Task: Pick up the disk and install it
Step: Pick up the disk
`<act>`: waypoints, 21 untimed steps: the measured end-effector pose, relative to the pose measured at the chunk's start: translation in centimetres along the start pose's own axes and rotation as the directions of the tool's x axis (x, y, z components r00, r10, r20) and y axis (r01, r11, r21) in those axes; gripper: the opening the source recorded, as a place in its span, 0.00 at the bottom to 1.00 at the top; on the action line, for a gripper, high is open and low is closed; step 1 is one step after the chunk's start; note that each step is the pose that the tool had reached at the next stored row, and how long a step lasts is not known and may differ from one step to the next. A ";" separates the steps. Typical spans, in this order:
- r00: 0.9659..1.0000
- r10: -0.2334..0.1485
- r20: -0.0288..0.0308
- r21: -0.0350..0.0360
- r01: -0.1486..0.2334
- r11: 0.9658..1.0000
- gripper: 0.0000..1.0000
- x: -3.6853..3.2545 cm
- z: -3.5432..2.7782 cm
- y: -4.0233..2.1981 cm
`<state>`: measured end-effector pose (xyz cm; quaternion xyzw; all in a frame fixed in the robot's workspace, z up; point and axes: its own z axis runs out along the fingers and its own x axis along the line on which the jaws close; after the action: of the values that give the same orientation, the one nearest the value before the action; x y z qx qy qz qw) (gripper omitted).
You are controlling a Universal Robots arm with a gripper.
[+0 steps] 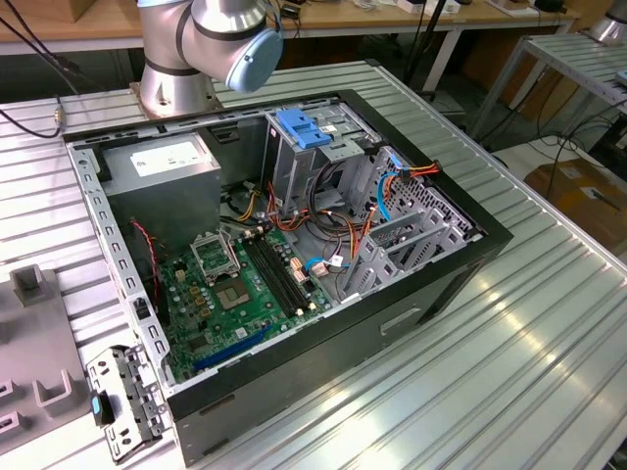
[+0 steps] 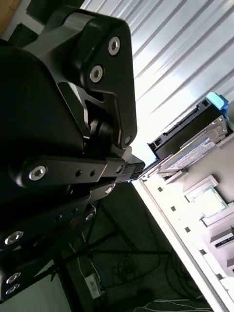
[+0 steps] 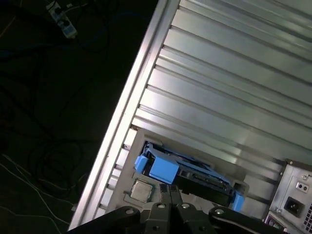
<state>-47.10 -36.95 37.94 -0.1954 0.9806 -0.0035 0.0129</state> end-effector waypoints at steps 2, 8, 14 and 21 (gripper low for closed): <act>0.999 -0.034 0.000 -0.001 0.034 0.999 0.11 0.00 0.01 0.00; 0.990 -0.141 0.002 -0.003 0.141 0.990 0.11 0.00 0.03 0.00; 0.963 -0.271 0.004 -0.006 0.271 0.963 0.11 0.00 0.07 0.00; 0.911 -0.413 0.007 -0.009 0.413 0.911 0.11 0.00 0.12 0.00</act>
<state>-47.10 -36.95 37.82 -0.3983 0.9172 -0.0007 0.0133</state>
